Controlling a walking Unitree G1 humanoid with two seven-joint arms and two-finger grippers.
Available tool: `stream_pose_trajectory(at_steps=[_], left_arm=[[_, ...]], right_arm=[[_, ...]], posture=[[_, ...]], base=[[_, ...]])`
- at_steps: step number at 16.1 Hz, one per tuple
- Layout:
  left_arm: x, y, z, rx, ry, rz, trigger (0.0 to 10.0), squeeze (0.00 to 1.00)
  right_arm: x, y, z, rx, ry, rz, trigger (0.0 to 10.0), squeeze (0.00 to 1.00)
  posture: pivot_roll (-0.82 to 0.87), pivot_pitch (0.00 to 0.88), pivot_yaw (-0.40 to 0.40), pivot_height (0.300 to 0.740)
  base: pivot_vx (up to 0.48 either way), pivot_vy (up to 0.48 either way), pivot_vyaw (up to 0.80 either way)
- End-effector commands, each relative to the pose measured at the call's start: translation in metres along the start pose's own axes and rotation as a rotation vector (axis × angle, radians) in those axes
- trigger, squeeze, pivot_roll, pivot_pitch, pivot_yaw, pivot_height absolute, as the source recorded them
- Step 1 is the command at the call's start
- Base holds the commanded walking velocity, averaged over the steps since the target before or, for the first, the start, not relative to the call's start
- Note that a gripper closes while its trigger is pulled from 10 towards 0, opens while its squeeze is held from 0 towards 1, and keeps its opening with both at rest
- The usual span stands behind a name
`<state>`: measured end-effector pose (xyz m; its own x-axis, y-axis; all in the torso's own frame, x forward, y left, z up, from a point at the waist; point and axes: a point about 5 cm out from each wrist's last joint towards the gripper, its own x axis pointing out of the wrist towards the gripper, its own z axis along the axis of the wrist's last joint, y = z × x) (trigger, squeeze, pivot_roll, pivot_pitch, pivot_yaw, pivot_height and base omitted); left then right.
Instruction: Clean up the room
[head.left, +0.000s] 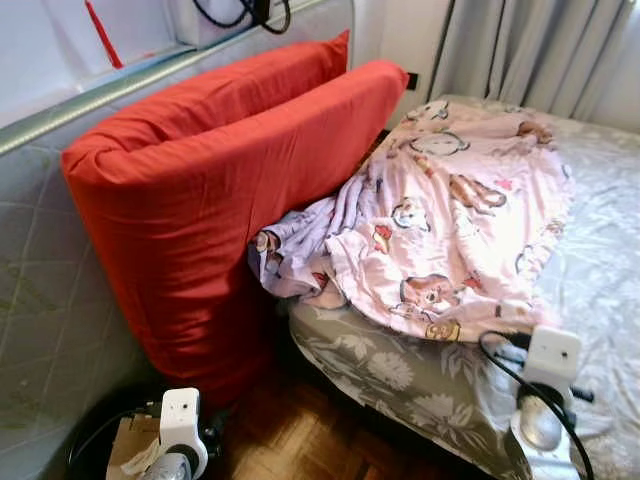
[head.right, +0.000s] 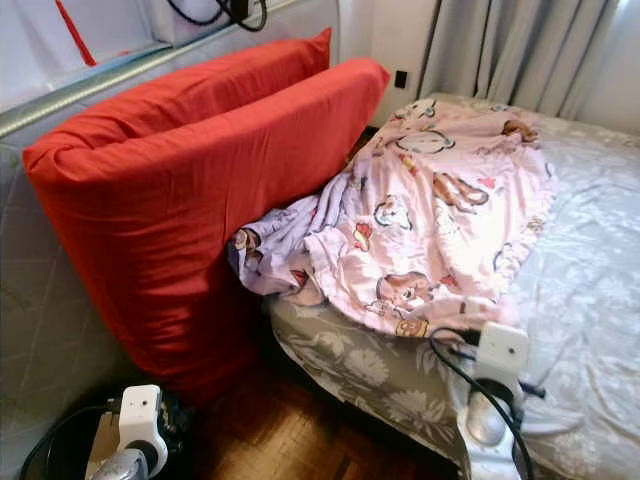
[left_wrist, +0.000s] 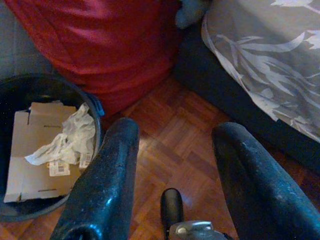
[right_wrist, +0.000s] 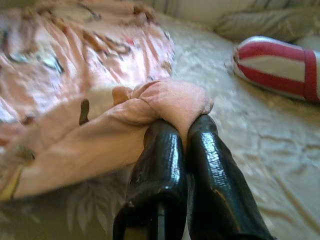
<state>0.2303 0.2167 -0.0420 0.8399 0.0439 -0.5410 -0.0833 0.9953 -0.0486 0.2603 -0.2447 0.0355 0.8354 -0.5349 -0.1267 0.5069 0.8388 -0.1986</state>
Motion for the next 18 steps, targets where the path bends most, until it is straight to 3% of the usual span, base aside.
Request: stream_pose_trajectory(at_steps=[1,6,8,11,13,17,18], left_arm=[[-0.002,0.002,-0.006,-0.003,0.025,0.007,10.0,0.0],[-0.003,0.004,-0.007,-0.001,0.031,0.009,10.0,0.0],[-0.003,0.004,-0.008,-0.001,0.034,0.009,10.0,0.0],[-0.003,0.002,-0.008,-0.002,0.037,0.004,10.0,0.0],[-0.003,0.001,-0.008,-0.005,0.038,0.0,10.0,0.0],[-0.003,0.001,-0.008,-0.007,0.039,-0.006,10.0,0.0],[-0.003,0.001,-0.008,-0.007,0.04,-0.011,10.0,0.0]], right_arm=[[-0.002,-0.004,0.001,-0.002,-0.005,-0.025,10.0,0.0],[-0.01,-0.009,0.046,-0.001,-0.281,-0.051,10.0,0.0],[-0.017,-0.013,0.05,-0.002,-0.294,-0.056,10.0,0.0],[-0.029,-0.019,0.03,-0.008,-0.191,-0.046,10.0,0.0],[-0.035,-0.028,0.003,-0.002,-0.054,-0.078,10.0,0.0],[-0.039,-0.041,-0.025,0.001,0.114,-0.137,10.0,0.0],[-0.044,-0.043,-0.041,-0.061,0.205,-0.122,10.0,0.0]], posture=[[0.02,0.076,0.01,0.74],[0.02,0.074,0.006,0.74],[0.02,0.075,0.006,0.74],[0.01,0.074,0.005,0.74],[0.02,0.074,0.002,0.74],[0.01,0.074,0.003,0.74],[0.01,0.074,0.003,0.74]], base=[[0.0,0.0,0.0],[0.0,0.0,0.0],[0.0,0.0,0.0],[0.0,0.0,0.0],[0.0,0.0,0.0],[0.0,0.0,0.0],[0.0,0.0,0.0]])
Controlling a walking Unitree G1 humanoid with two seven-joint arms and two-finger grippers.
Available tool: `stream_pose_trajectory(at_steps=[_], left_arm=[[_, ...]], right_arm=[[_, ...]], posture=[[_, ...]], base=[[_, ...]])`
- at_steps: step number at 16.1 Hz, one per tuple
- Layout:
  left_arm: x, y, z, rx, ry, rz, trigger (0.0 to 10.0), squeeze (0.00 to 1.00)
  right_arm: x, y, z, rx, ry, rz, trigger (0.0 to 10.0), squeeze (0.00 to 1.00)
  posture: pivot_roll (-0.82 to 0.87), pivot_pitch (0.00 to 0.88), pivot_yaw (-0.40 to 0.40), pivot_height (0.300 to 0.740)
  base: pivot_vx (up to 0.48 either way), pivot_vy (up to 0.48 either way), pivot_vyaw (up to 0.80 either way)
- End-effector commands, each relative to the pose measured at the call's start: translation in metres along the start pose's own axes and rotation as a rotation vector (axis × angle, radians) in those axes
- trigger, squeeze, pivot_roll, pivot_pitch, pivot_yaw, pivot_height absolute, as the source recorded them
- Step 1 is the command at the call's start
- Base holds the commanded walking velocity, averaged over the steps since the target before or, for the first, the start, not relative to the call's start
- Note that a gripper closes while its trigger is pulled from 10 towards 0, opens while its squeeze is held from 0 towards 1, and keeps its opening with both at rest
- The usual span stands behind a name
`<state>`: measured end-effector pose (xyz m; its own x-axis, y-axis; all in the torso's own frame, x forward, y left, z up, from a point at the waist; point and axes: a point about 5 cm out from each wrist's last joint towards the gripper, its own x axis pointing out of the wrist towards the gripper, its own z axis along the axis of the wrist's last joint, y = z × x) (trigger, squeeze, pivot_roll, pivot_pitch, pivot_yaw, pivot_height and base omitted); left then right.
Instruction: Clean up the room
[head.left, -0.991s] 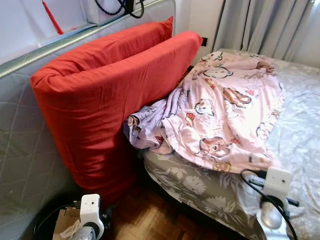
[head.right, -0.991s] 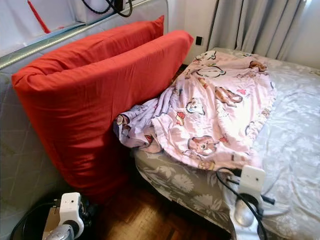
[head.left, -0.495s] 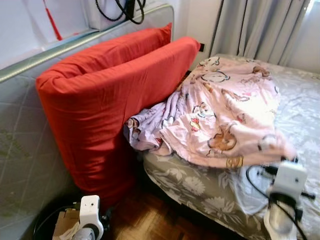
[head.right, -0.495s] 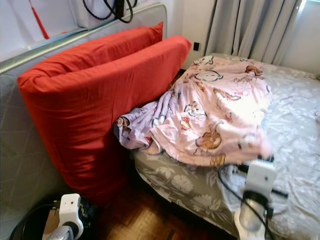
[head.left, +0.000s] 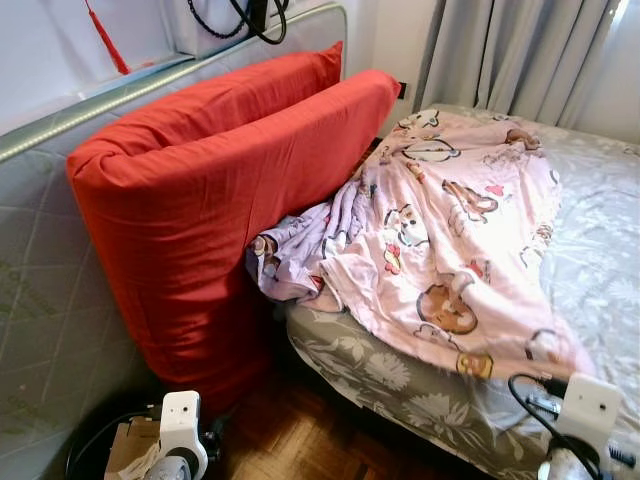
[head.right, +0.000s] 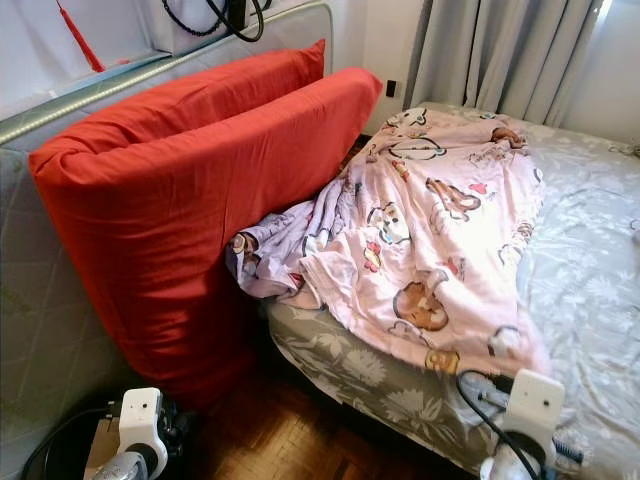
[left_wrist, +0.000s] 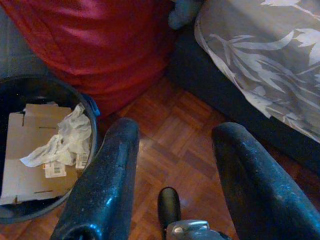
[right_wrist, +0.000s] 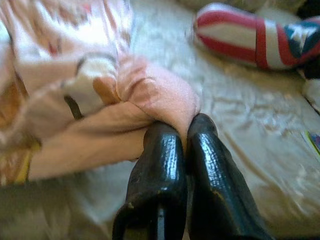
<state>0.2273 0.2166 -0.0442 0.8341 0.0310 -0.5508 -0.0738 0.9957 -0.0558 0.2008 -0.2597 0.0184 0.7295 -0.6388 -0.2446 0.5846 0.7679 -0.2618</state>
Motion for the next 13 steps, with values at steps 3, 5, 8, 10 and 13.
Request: stream_pose_trajectory(at_steps=[3,5,8,10,13], left_arm=[[-0.001,-0.003,-0.005,0.007,0.028,-0.02,10.0,0.0],[-0.001,-0.005,-0.006,0.026,0.027,-0.036,10.0,0.0],[-0.001,-0.007,-0.006,0.021,0.019,-0.039,10.0,0.0],[-0.001,-0.007,-0.006,0.02,0.017,-0.041,10.0,0.0],[-0.001,-0.01,-0.005,0.017,0.009,-0.049,10.0,0.0]], right_arm=[[-0.011,0.0,-0.044,-0.095,0.234,0.033,10.0,0.0],[-0.016,0.0,-0.059,-0.159,0.314,0.056,10.0,0.0],[-0.028,-0.002,-0.088,-0.25,0.472,0.109,10.0,0.0],[-0.03,-0.013,-0.096,-0.239,0.517,0.04,10.0,0.0],[-0.03,-0.031,-0.109,-0.195,0.594,-0.046,10.0,0.0]], posture=[[0.01,0.073,0.004,0.74],[0.01,0.073,0.003,0.74],[0.01,0.076,0.0,0.74],[0.01,0.076,0.001,0.74],[0.01,0.079,0.001,0.74]], base=[[0.0,0.0,0.0],[0.0,0.0,0.0],[0.0,0.0,0.0],[0.0,0.0,0.0],[0.0,0.0,0.0]])
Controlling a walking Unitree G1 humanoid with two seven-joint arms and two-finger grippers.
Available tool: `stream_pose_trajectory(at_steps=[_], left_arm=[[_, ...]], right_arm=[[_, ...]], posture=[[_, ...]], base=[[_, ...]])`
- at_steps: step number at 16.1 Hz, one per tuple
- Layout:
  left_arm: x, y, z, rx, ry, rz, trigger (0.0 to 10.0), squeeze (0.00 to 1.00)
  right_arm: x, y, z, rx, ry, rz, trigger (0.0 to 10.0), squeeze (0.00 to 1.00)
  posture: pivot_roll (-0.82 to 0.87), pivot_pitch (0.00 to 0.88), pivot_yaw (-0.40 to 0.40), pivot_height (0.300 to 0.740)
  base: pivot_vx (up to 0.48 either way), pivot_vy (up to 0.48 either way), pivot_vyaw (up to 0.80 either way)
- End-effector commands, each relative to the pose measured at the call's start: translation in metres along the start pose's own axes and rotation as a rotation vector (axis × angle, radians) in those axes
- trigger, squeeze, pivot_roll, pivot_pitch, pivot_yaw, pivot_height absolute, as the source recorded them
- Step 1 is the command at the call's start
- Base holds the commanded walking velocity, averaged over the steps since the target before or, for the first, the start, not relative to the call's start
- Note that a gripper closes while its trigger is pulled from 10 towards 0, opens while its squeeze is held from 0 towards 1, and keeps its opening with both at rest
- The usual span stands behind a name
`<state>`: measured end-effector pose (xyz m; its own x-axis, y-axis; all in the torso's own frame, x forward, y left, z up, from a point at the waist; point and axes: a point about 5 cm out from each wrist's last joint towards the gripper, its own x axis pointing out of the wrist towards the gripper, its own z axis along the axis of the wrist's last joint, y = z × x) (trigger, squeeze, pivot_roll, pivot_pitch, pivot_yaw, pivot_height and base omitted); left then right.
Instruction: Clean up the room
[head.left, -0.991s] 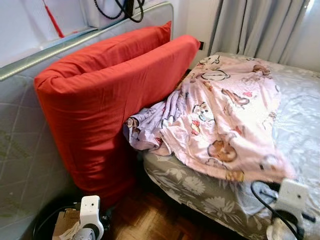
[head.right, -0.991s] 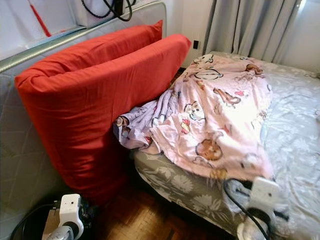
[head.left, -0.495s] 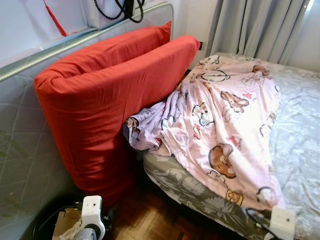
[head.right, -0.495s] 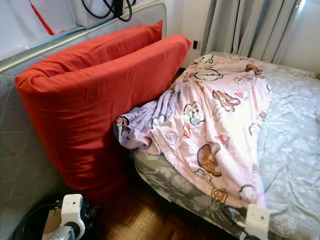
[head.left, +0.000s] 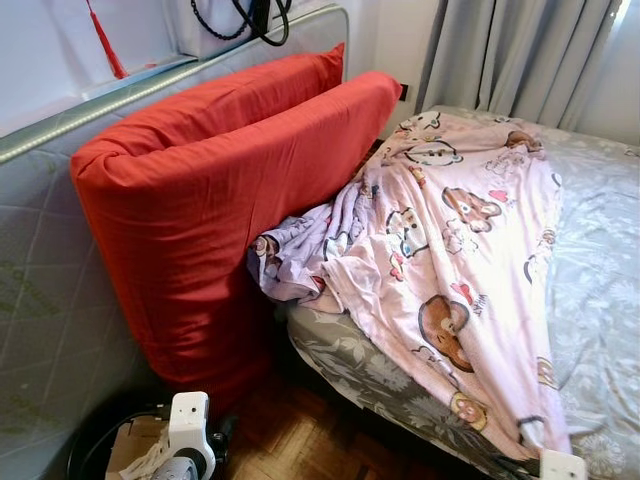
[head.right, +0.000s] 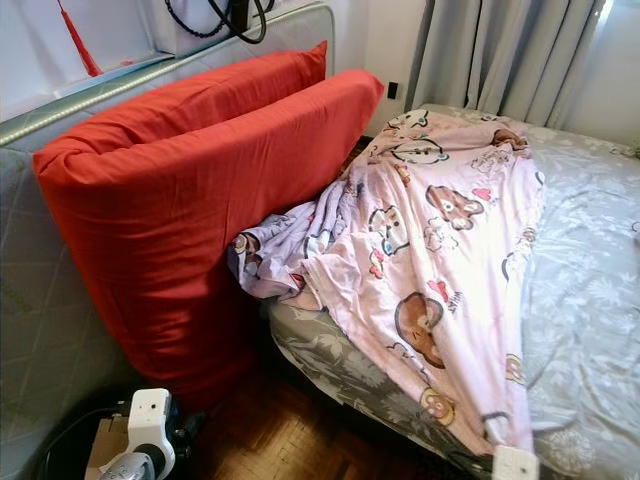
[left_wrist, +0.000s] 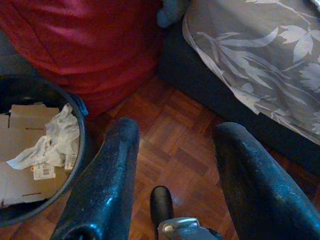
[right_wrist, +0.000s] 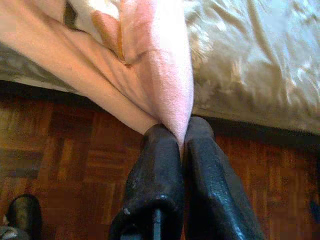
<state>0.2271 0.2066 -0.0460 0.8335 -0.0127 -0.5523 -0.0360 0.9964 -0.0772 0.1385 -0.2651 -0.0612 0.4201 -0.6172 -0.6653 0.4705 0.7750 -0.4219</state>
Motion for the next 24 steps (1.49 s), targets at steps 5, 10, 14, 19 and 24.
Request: stream_pose_trajectory(at_steps=[5,10,14,19,24], left_arm=[[0.0,-0.002,-0.001,0.015,0.0,-0.018,10.0,0.0],[0.0,-0.003,0.0,0.017,0.001,-0.026,10.0,0.0],[0.0,-0.004,0.0,0.015,-0.001,-0.031,10.0,0.0],[0.001,-0.005,0.0,0.012,-0.001,-0.037,10.0,0.0],[0.0,-0.004,-0.001,0.014,0.01,-0.029,10.0,0.0]], right_arm=[[0.009,-0.019,-0.014,0.035,0.087,-0.072,10.0,0.0],[0.005,0.002,-0.021,0.006,0.133,0.041,10.0,0.1],[0.005,0.004,-0.026,-0.018,0.156,0.061,10.0,1.0],[0.007,-0.001,-0.03,-0.027,0.164,0.045,10.0,1.0],[-0.015,0.059,0.039,0.125,-0.272,0.487,10.0,0.0]], posture=[[0.01,0.081,0.003,0.74],[0.01,0.081,0.005,0.74],[0.01,0.083,0.005,0.74],[0.01,0.082,0.003,0.74],[0.01,0.08,0.005,0.74]], base=[[0.0,0.0,0.0],[0.0,0.0,0.0],[0.0,0.0,0.0],[0.0,0.0,0.0],[0.0,0.0,0.0]])
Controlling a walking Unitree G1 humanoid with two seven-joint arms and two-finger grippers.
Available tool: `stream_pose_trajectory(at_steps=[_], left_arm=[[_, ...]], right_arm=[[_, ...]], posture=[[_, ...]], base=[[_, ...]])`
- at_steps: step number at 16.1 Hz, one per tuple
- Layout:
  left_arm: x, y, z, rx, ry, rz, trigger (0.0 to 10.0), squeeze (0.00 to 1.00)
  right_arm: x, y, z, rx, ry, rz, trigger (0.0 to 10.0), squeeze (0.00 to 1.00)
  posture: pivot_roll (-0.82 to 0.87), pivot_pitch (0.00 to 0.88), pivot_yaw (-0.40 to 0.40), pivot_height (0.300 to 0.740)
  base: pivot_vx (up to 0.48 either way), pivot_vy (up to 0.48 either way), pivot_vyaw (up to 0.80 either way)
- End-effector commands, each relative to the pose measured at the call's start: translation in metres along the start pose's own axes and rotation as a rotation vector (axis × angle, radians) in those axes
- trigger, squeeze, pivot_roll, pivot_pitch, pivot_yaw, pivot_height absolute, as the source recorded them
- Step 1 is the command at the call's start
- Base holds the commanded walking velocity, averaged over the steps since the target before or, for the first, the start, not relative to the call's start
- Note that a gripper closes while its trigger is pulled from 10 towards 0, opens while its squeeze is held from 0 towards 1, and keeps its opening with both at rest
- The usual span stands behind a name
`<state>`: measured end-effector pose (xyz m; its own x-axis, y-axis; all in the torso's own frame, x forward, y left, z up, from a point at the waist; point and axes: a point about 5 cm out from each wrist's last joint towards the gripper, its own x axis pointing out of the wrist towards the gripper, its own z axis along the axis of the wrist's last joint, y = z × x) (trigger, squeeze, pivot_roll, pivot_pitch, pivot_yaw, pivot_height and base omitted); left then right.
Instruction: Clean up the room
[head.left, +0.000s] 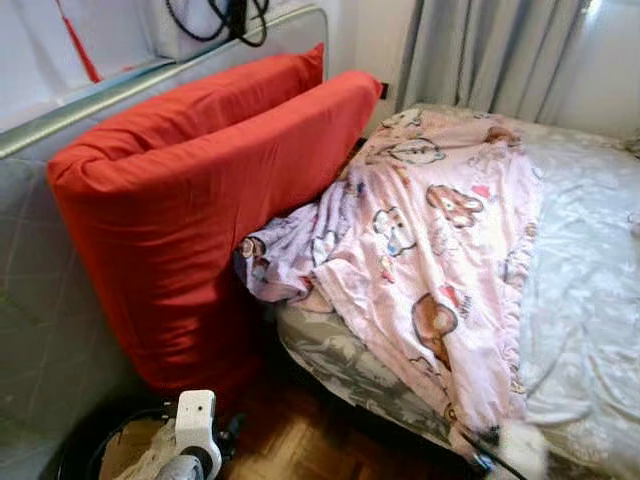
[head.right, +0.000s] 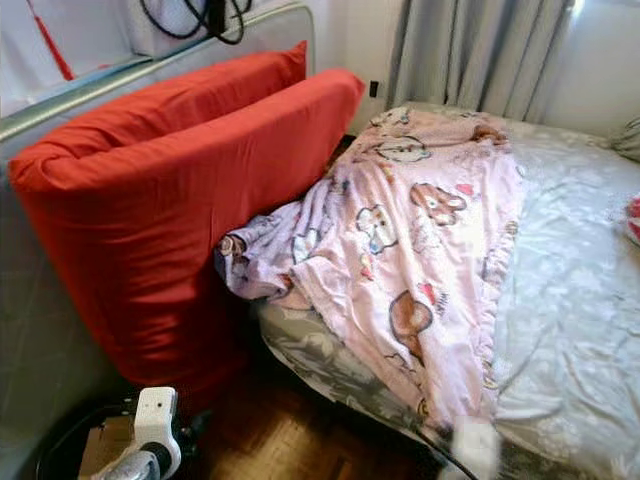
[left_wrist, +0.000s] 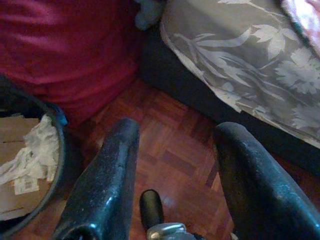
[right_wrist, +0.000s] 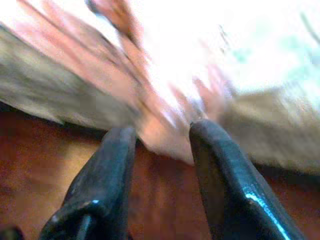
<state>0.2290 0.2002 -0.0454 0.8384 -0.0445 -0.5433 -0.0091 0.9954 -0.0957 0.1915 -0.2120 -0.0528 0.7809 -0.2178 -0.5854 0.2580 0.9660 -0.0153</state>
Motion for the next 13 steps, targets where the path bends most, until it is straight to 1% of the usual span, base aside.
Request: stream_pose_trajectory(at_steps=[1,2,4,6,7,9,11,13], left_arm=[[-0.001,0.003,-0.003,0.015,0.022,0.008,10.0,0.0],[-0.002,0.004,-0.005,0.015,0.03,0.013,10.0,0.0],[-0.004,0.004,-0.011,0.016,0.07,0.024,10.0,0.0],[-0.004,0.006,-0.014,0.003,0.095,0.049,10.0,0.0],[-0.004,0.008,-0.015,-0.028,0.104,0.071,10.0,0.0],[-0.005,0.009,-0.017,-0.016,0.126,0.078,10.0,0.0],[-0.005,0.011,-0.019,-0.011,0.155,0.087,10.0,0.0],[-0.005,0.011,-0.02,-0.006,0.165,0.09,10.0,0.0]], right_arm=[[0.001,0.003,0.007,0.006,-0.041,0.031,10.0,0.0],[0.002,0.007,0.008,0.005,-0.052,0.046,10.0,0.0],[0.005,0.008,0.003,-0.016,-0.021,0.056,10.0,0.0],[0.007,0.008,-0.004,-0.045,0.038,0.067,10.0,0.0],[0.009,0.009,-0.009,-0.066,0.088,0.075,10.0,0.0],[0.01,0.013,-0.015,-0.096,0.14,0.092,10.0,0.0],[0.005,0.009,-0.031,-0.101,0.236,0.061,10.0,0.0],[-0.001,0.004,-0.042,-0.092,0.28,0.029,10.0,0.0]], posture=[[0.01,0.08,0.005,0.74],[0.01,0.078,0.005,0.74],[0.01,0.076,0.008,0.74],[0.0,0.068,0.013,0.74],[0.0,0.063,0.012,0.74],[0.01,0.05,0.012,0.74],[0.02,0.037,0.016,0.74],[0.02,0.034,0.019,0.74]], base=[[0.0,0.0,0.0],[0.0,0.0,0.0],[0.0,0.0,0.0],[0.0,0.0,0.0],[0.0,0.0,0.0],[0.0,0.0,0.0],[0.0,0.0,0.0],[0.0,0.0,0.56]])
